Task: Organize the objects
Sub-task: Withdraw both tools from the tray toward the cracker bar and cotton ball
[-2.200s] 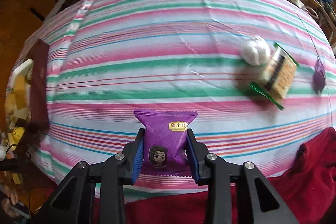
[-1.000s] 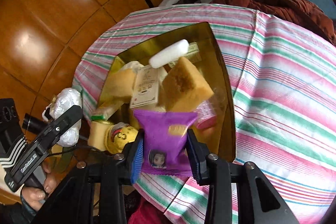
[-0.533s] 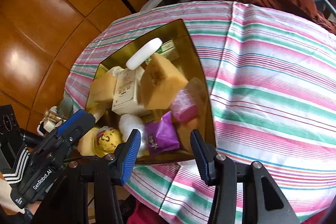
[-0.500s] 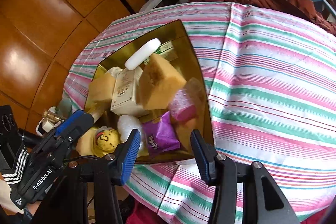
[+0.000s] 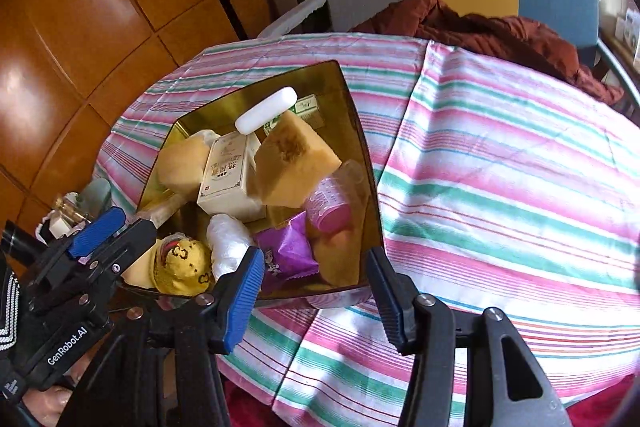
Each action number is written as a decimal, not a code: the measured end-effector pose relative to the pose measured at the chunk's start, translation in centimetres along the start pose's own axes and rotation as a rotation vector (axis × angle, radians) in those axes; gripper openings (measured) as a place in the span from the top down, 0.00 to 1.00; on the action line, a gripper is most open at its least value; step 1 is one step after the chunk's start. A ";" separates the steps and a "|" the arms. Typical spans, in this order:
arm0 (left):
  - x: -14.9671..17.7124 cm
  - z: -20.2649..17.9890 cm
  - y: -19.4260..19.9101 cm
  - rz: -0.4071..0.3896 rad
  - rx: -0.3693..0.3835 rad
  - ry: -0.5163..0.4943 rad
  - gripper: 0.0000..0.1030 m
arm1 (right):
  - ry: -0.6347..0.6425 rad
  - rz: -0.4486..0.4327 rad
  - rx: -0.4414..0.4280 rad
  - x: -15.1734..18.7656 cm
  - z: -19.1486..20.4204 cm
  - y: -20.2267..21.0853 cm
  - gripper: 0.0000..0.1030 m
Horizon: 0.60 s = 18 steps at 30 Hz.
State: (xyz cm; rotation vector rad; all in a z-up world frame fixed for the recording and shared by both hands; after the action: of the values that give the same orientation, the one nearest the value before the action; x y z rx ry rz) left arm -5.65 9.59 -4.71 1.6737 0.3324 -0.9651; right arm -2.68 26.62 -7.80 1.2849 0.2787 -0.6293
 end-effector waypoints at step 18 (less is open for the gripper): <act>-0.1 -1.8 1.3 -0.030 -0.016 -0.066 0.34 | -0.023 -0.076 0.121 0.7 -3.5 2.0 0.46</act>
State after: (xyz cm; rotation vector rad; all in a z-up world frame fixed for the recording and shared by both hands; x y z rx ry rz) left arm -4.09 10.85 -3.66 1.6229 0.3209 -1.0355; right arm -0.46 30.08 -7.58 1.3872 0.2748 -0.7344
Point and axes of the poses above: each gripper's, at about its wrist camera, not at the fingertips, and y roughly against the way its jaws point, z to its left, x to its underside, the point moved 7 cm from there along -y, roughly the way its jaws point, and after that the axes turned 3 degrees about -y, right-handed, at the moved point
